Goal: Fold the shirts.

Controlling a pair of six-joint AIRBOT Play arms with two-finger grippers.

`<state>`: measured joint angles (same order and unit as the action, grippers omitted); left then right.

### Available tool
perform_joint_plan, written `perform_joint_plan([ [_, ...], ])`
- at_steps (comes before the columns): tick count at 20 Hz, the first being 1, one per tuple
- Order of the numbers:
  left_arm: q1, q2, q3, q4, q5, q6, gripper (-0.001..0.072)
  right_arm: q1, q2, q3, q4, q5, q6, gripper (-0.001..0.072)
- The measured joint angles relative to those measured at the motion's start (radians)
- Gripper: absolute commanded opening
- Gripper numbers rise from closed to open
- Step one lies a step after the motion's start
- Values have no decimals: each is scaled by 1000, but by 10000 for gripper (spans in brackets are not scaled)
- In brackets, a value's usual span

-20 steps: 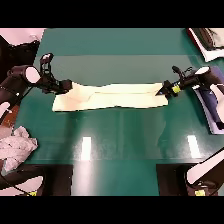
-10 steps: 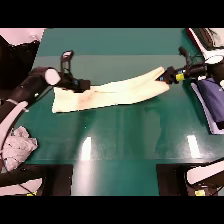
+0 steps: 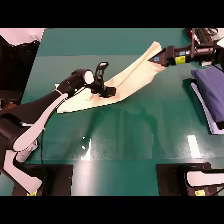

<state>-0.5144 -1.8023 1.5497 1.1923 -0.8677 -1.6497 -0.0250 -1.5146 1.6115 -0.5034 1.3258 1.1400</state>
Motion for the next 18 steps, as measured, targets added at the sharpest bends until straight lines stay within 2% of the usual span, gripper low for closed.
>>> perform_joint_plan([
  [3, 3, -31, 40, -8, -26, 5, 25, 63, 6, 58, -54, -7, 28, 10],
  [9, 57, -7, 194, 36, -192, 47, 25, 168, -15, 154, -92, -14, 56, 10],
  [13, 122, 115, 268, 143, -282, 56, 25, 251, -88, 248, -96, -19, 78, 10],
  [18, 245, 347, 294, 346, -378, 59, 26, 383, -218, 355, -99, -75, 89, 10],
])
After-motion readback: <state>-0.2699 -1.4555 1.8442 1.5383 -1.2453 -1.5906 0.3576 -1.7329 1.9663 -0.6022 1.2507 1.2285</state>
